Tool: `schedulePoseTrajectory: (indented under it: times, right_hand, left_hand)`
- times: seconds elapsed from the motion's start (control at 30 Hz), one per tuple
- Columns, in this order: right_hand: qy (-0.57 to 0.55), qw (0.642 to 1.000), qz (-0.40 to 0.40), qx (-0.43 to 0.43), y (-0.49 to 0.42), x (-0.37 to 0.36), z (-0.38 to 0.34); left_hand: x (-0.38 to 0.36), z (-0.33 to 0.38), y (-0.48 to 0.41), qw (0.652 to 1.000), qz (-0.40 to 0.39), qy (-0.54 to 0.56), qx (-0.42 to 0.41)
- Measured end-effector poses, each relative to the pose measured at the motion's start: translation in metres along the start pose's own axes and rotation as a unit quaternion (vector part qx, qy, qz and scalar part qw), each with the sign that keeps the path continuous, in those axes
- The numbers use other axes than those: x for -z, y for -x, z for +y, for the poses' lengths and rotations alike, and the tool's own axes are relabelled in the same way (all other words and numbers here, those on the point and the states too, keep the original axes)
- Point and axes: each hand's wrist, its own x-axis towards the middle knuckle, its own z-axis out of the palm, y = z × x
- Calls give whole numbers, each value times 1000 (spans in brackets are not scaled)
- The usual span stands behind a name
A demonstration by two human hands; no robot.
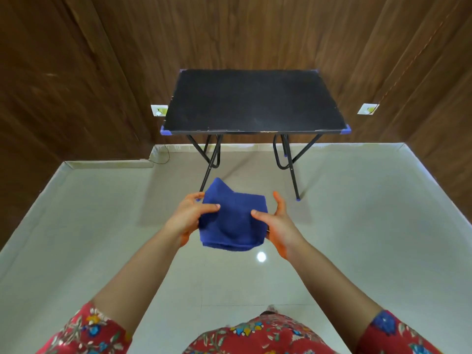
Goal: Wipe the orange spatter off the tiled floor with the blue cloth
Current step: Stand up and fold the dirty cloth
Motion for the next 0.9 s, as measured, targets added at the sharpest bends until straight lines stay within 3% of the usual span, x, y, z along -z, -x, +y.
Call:
schedulePoseTrajectory:
  times: [0.1,0.13,0.2,0.23,0.3,0.33,0.4,0.5,0.6,0.77,0.83,0.9]
  right_hand:
    - [153,983,-31,93,-1,-2,-7]
    - [247,961,-37,118,-1,-5,-10]
    - [443,881,-8,168,-3,-10,-12]
    - [501,847,14,179,-6,-11,-11]
    - [540,821,49,179,-11,-8,-10]
    - [529,828,53,175,-16,-4,-10]
    - [435,887,30,153,-27,6,-11]
    - [187,976,-79,82,-36,17,-22]
    - [36,988,-150,3,-58,22,-28]
    - [-23,968,-247,-48,-105,18,-43]
    - [-7,976,-214,-40,-128,15,-55]
    - [45,990,-135,-2,-152,11,-70]
  left_hand:
    - [1,-1,-2,997,-6,-62,-54]
    - [0,-1,-4,989,-8,-127,-73]
    - [2,0,-10,954,0,-282,-99]
    - [3,1,-14,932,-2,-348,-102]
    - [8,3,-22,900,-26,-424,-95]
    - [11,3,-27,892,-35,-440,-98]
    - [18,4,-37,893,-50,-434,-108]
    - [25,12,-48,937,-133,-314,-78]
    - [22,23,-64,964,-191,-181,-47]
    - [14,42,-114,978,-162,-132,-17]
    - [9,49,-138,989,-92,-115,2]
    - [0,49,-162,996,27,-85,-5]
